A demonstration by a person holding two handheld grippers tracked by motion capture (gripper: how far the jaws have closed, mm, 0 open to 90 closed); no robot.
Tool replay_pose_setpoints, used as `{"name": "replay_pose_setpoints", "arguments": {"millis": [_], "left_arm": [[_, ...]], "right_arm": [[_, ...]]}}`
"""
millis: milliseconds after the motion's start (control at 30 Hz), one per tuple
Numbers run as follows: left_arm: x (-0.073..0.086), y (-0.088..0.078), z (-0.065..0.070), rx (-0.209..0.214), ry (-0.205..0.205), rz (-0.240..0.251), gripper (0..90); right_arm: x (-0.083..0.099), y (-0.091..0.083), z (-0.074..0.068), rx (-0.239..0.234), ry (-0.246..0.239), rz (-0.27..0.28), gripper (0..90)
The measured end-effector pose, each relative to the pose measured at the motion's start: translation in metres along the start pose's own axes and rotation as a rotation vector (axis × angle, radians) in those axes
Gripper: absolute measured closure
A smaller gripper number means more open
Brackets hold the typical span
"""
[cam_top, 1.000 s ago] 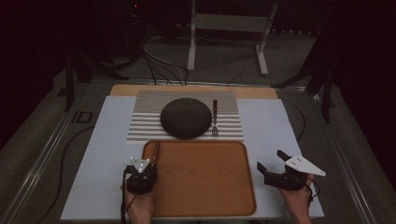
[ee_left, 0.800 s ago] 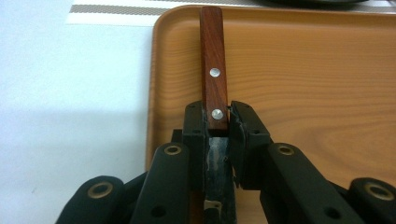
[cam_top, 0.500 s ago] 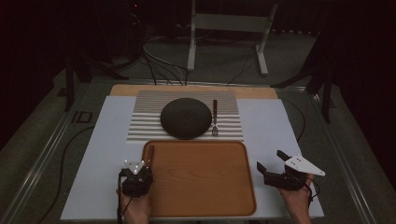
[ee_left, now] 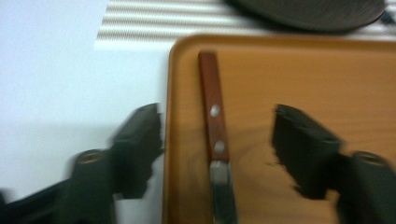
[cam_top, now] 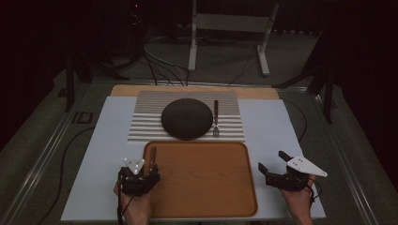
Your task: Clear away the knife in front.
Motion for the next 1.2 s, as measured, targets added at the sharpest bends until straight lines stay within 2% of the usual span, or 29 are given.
{"name": "replay_pose_setpoints", "arguments": {"millis": [200, 300, 367, 433, 500, 567, 600, 633, 700, 800, 1033, 1200], "left_arm": [[-0.022, 0.003, 0.002, 0.108, 0.06, 0.039, 10.0], [-0.034, 0.001, 0.003, 0.184, 0.083, 0.045, 3.6], [-0.04, 0.002, 0.001, 0.225, 0.091, 0.043, 2.4], [-0.046, 0.003, -0.002, 0.229, 0.126, 0.041, 0.1], [-0.052, 0.0, -0.006, 0.254, 0.139, 0.061, 0.1], [-0.056, -0.001, -0.008, 0.262, 0.146, 0.072, 0.1], [-0.065, -0.005, -0.013, 0.29, 0.154, 0.1, 0.1], [-0.068, -0.007, -0.016, 0.299, 0.155, 0.114, 0.1], [-0.075, -0.009, -0.021, 0.307, 0.165, 0.142, 0.1], [-0.084, -0.012, -0.031, 0.332, 0.155, 0.174, 0.1], [-0.096, -0.013, -0.054, 0.315, 0.171, 0.219, 0.1], [-0.101, -0.011, -0.065, 0.311, 0.175, 0.254, 0.1]], "right_arm": [[0.0, 0.0, 0.0, 0.002, 0.002, 0.002, 7.9], [0.0, 0.0, 0.001, 0.003, 0.004, 0.003, 7.9], [0.0, -0.001, 0.001, 0.003, 0.002, 0.003, 8.0], [0.0, -0.001, 0.001, 0.002, 0.001, 0.004, 8.0], [0.0, -0.001, 0.001, 0.003, 0.002, 0.005, 7.9], [0.0, -0.001, 0.001, 0.004, 0.003, 0.004, 7.9], [0.0, -0.001, 0.001, 0.004, 0.003, 0.004, 8.0], [0.0, -0.001, 0.001, 0.003, 0.001, 0.006, 7.9], [0.0, -0.001, 0.001, 0.003, 0.001, 0.007, 7.9], [0.0, -0.001, 0.001, 0.004, 0.003, 0.007, 7.9], [0.0, -0.002, 0.001, 0.005, 0.004, 0.008, 7.9], [0.0, -0.002, 0.0, 0.003, 0.002, 0.009, 8.0]]}}
Point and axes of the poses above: each handheld gripper's, and its own axes: y roughly forward along the jaws, x roughly out of its underside, z roughly to its right, the point moved 4 cm from there along y, roughly forward along the jaws, and after that the axes turned 5 degrees about -y, right-handed, at the moved point
